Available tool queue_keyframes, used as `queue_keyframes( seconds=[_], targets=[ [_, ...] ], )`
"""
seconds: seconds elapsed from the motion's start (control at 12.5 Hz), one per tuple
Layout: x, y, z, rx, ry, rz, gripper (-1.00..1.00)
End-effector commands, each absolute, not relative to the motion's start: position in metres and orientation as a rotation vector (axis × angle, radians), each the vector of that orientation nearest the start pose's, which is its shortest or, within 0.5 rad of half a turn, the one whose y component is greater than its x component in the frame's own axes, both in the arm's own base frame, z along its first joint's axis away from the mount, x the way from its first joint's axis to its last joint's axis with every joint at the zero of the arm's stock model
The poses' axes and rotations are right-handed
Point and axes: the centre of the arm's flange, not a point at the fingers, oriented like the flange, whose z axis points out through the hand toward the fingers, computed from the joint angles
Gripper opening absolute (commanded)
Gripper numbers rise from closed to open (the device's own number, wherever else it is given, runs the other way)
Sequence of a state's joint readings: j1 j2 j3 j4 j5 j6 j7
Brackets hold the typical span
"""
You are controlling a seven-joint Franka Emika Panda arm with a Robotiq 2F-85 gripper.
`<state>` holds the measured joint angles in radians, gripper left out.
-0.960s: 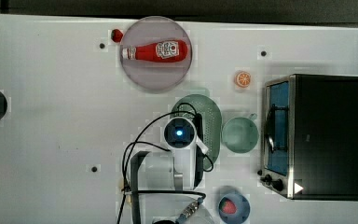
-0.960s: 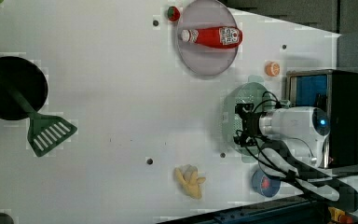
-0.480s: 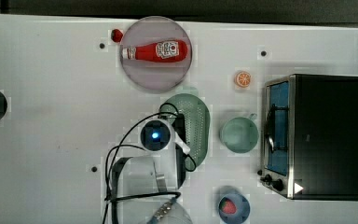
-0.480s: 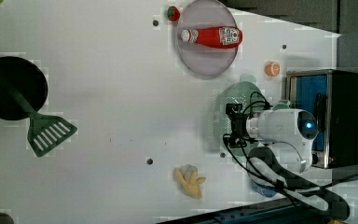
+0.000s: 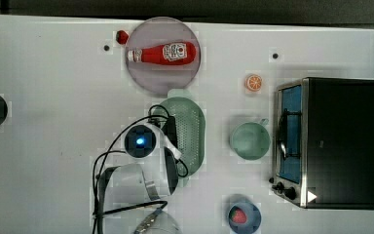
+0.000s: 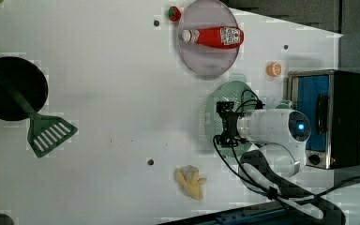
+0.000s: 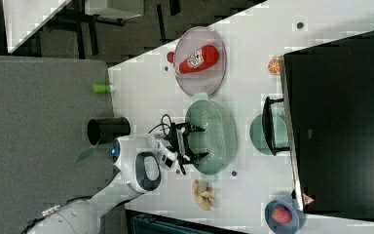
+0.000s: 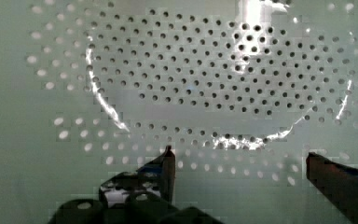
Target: Drag strainer right to left.
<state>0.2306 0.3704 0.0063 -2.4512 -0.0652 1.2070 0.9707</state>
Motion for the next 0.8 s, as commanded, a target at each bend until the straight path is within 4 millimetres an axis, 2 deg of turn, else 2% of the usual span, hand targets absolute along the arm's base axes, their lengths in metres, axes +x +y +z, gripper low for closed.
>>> queue_keyframes(
  seconds=[0.08,0.4,0.8],
  targets=[
    [0.465,0.157,0.150,-2.279,2.210,0.003,1.00],
    [0.470,0.200,0.146,-2.312,2.184,0.003,1.00],
    [0.471,0.237,0.152,-2.353,2.169,0.010,1.00]
  ],
)
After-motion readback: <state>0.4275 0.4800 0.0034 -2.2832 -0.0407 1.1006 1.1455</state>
